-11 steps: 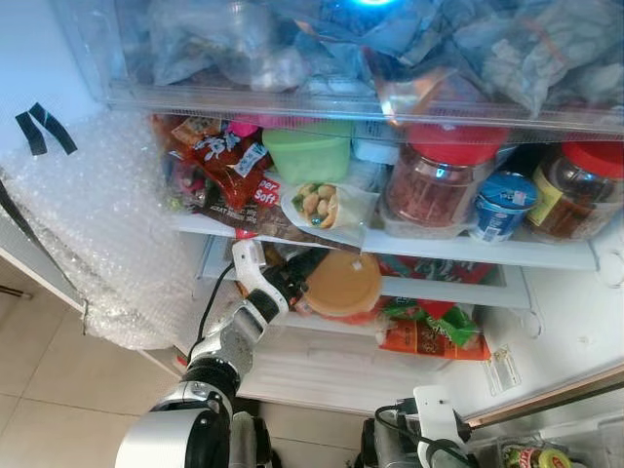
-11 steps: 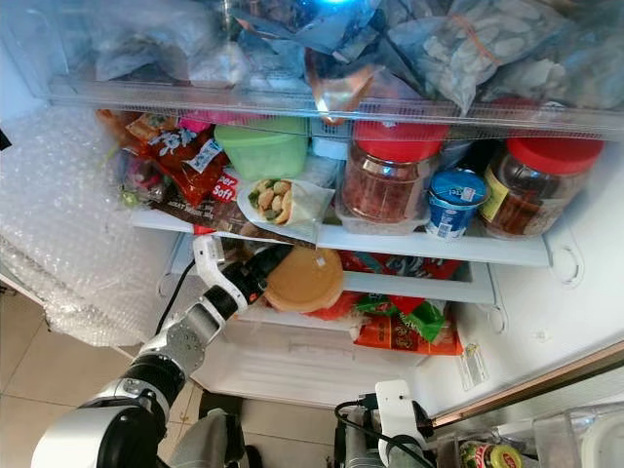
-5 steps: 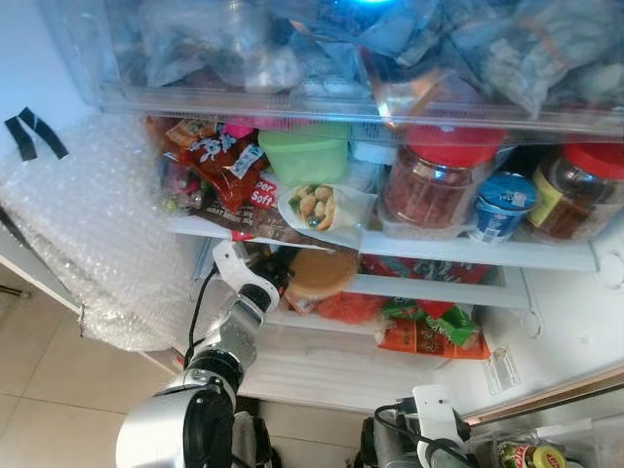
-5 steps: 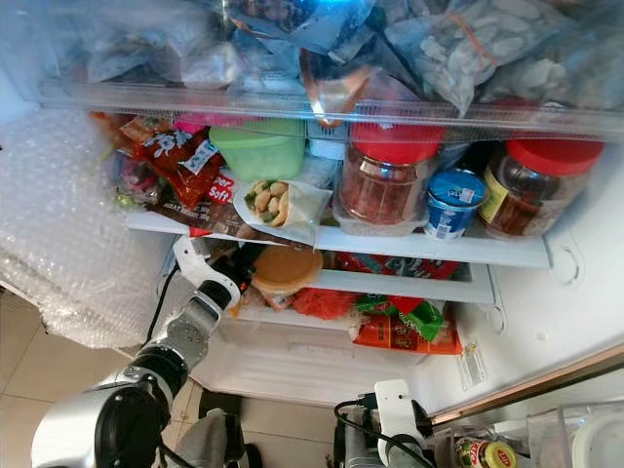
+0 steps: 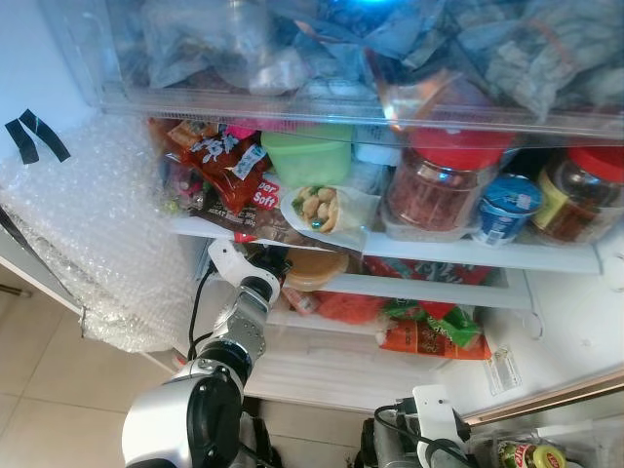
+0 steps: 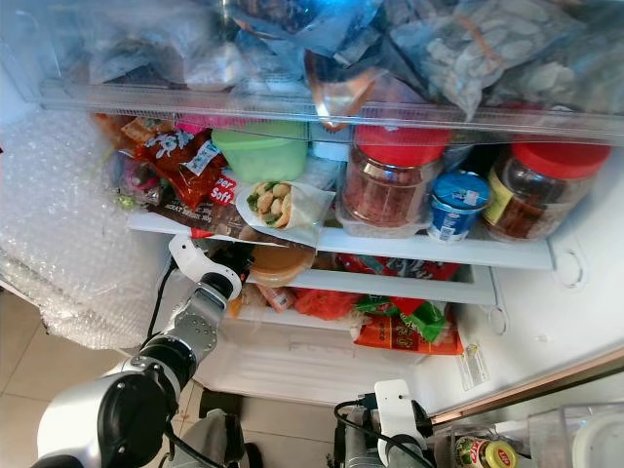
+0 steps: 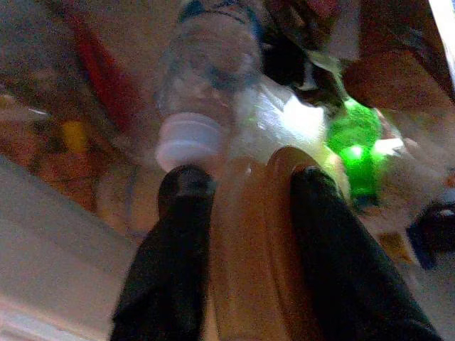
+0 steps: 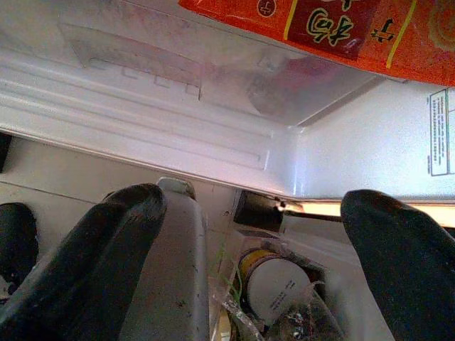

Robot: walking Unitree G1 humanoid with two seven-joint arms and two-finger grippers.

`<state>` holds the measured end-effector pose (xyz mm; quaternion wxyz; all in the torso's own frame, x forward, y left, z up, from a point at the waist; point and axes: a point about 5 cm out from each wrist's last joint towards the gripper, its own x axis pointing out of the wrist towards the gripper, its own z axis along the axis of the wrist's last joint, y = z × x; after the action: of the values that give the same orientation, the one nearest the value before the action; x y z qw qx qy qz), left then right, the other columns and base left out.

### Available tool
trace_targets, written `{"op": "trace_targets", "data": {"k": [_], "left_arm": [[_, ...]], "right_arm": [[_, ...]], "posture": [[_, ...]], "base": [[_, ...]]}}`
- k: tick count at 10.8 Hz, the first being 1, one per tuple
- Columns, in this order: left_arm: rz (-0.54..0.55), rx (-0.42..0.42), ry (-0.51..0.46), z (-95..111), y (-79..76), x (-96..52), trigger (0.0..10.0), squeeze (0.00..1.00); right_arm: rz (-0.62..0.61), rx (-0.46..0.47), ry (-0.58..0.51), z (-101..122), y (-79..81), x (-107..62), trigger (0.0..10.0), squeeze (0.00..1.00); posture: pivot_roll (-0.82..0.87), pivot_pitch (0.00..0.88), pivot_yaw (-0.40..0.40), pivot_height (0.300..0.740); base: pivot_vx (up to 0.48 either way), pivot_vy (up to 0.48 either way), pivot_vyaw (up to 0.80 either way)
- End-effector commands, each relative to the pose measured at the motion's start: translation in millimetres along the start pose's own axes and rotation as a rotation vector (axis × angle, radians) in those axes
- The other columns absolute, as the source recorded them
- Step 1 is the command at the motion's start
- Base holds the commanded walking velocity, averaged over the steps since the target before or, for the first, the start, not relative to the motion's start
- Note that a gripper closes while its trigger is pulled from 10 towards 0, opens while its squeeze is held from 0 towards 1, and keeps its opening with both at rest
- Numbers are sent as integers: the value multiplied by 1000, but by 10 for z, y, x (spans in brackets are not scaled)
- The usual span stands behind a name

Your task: Restocking fridge

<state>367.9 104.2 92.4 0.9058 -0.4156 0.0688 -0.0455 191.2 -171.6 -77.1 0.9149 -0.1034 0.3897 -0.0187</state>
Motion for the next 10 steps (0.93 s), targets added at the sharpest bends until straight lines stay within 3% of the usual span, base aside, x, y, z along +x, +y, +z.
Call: {"op": "trace_targets", "data": {"k": [1, 4, 9, 10], "left_arm": [[33, 4, -11, 40, 41, 0, 10000, 1000], [-23, 23, 61, -67, 62, -39, 10000, 1000], [-131, -4, 42, -29, 178, -126, 10000, 1000], [-155, 37, 28, -14, 204, -156, 10000, 0]], "right_arm": [[39, -15, 176, -460, 96, -154, 10000, 0], [39, -15, 175, -457, 105, -153, 10000, 0], [43, -18, 171, -439, 117, -147, 10000, 0], [43, -19, 168, -433, 121, -145, 10000, 0]], "posture": [[-184, 205, 41, 654], [-178, 205, 45, 654], [-161, 203, 50, 654], [-158, 201, 53, 654]], "base": [[0, 0, 0], [0, 0, 0], [0, 0, 0], [0, 0, 0]]}}
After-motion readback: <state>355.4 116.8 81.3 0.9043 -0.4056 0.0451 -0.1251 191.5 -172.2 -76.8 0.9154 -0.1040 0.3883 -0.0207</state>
